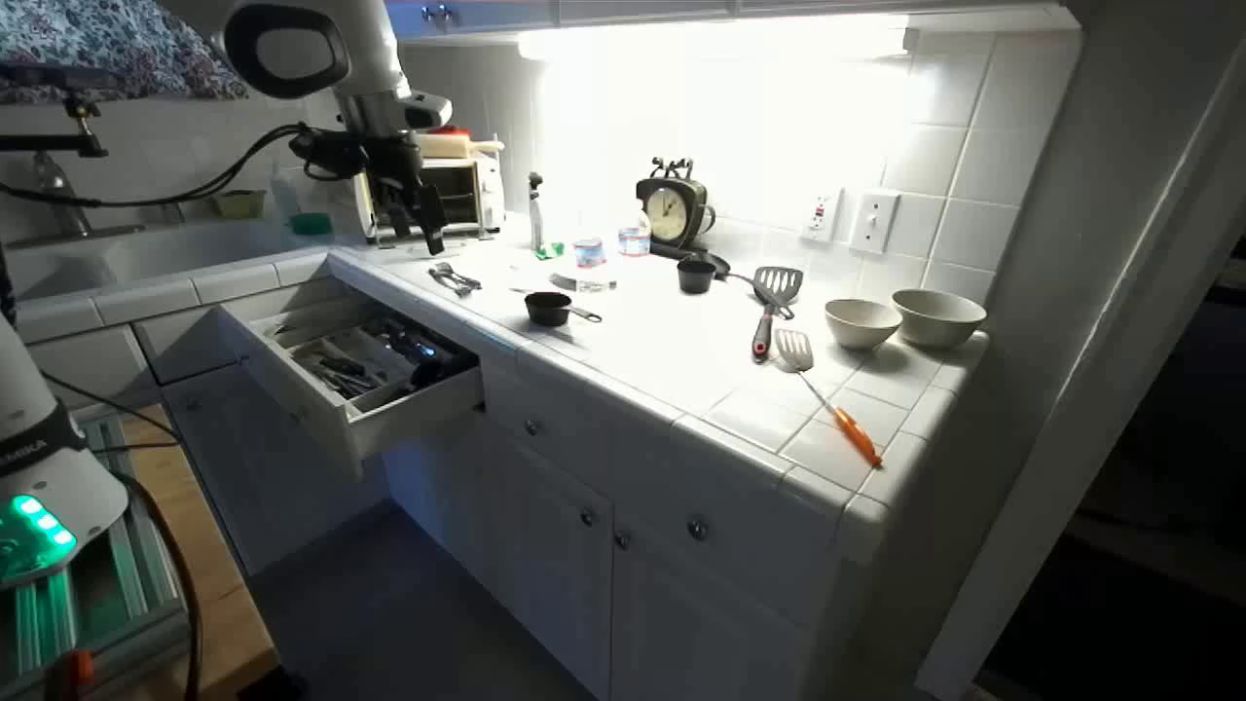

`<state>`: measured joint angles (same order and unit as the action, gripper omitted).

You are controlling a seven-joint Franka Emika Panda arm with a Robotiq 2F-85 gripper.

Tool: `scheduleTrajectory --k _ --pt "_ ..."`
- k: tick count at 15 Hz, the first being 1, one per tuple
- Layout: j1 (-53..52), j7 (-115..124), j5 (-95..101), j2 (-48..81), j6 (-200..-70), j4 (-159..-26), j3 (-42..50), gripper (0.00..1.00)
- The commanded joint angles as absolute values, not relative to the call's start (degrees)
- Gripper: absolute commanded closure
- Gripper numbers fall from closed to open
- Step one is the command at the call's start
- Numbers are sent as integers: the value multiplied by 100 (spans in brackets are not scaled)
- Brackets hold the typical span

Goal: Put the spoon and the fork on the plate

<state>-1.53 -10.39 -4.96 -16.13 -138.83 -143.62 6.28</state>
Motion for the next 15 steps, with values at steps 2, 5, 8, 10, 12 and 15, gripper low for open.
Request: scheduleTrajectory --k 2,5,8,10,12,15 --pt "-88 -1051 -519 -1614 -13868 -14354 562 0" --pt "-88 -1051 -519 -1614 -13868 -14354 562 0" --pt "-88 -1051 -519 -1614 -13868 -14354 562 0" --pt "27 -292 -454 -1398 -13838 -14179 406 0" --pt "-39 -111 -588 -1296 -13867 -14118 340 0" --pt "-278 -637 -817 -1147 -13917 -14022 304 0"
